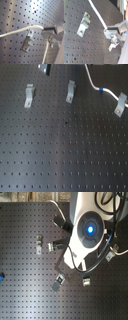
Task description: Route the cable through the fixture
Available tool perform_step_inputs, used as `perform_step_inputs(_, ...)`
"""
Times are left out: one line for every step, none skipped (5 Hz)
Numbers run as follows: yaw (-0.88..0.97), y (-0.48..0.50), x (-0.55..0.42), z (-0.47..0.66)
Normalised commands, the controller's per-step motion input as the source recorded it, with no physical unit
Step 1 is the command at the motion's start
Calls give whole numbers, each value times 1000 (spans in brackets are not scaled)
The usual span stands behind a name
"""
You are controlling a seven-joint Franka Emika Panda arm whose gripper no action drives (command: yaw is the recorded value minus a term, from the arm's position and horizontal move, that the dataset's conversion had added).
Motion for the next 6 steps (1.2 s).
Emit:
perform_step_inputs(0, 174, -124, 107)
perform_step_inputs(349, 284, -454, 273)
perform_step_inputs(249, 194, -411, 276)
perform_step_inputs(-469, 38, -224, 313)
perform_step_inputs(-660, 10, -158, 271)
perform_step_inputs(-671, 0, -156, 264)
